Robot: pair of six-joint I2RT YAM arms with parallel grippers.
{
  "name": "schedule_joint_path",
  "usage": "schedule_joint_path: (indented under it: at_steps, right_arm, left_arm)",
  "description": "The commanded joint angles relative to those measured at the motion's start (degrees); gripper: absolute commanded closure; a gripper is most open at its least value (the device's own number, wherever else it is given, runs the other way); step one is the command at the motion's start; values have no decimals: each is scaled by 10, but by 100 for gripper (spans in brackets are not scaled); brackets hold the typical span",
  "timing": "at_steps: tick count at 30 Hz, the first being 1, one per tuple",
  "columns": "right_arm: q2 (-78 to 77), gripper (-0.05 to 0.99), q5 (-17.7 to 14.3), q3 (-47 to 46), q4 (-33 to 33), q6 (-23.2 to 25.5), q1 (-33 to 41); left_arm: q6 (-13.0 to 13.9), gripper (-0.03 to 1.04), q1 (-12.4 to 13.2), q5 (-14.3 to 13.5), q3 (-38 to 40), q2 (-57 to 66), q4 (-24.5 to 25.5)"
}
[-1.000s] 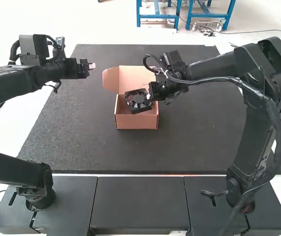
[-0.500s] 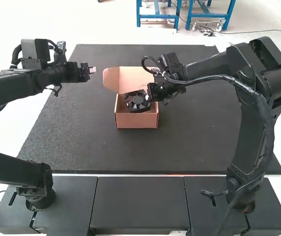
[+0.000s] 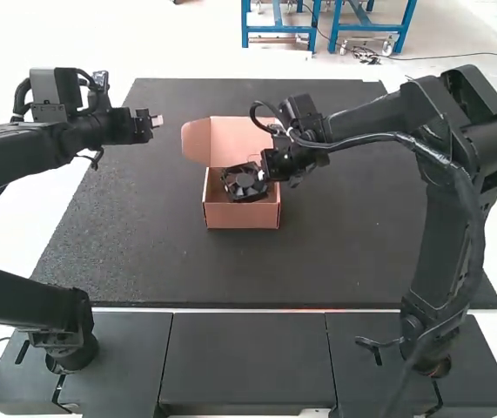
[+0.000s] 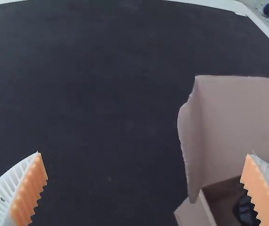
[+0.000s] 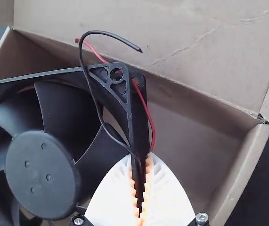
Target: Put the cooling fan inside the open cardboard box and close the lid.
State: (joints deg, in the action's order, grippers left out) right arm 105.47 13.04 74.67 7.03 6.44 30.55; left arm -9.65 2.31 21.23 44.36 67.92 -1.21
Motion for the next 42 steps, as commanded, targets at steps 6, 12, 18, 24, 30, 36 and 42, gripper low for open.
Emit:
schedule_joint_path:
  at_steps: [6,12,18,24,30,36,42]
  right_arm:
    - [-4,88,6,15,13,-5,7]
    - [-4,67,5,15,13,-4,18]
    - [-9,60,4,19,12,-5,24]
    - [-36,36,-33,44,18,-24,22]
    - [-71,16,-118,95,9,-67,18]
    - [-74,10,-161,120,9,-124,-41]
    - [-64,10,-156,111,6,-127,-80]
  left_arm:
    - [7,4,2,12,-7,-2,-6]
    - [6,4,2,12,-6,-2,-5]
    - [6,4,1,11,-7,-2,-5]
    - [8,4,-5,14,-7,-7,-13]
    - [5,4,-72,25,-3,-17,-21]
    - [-19,4,-143,15,-6,-8,-42]
    - [-27,4,-142,10,-7,5,-61]
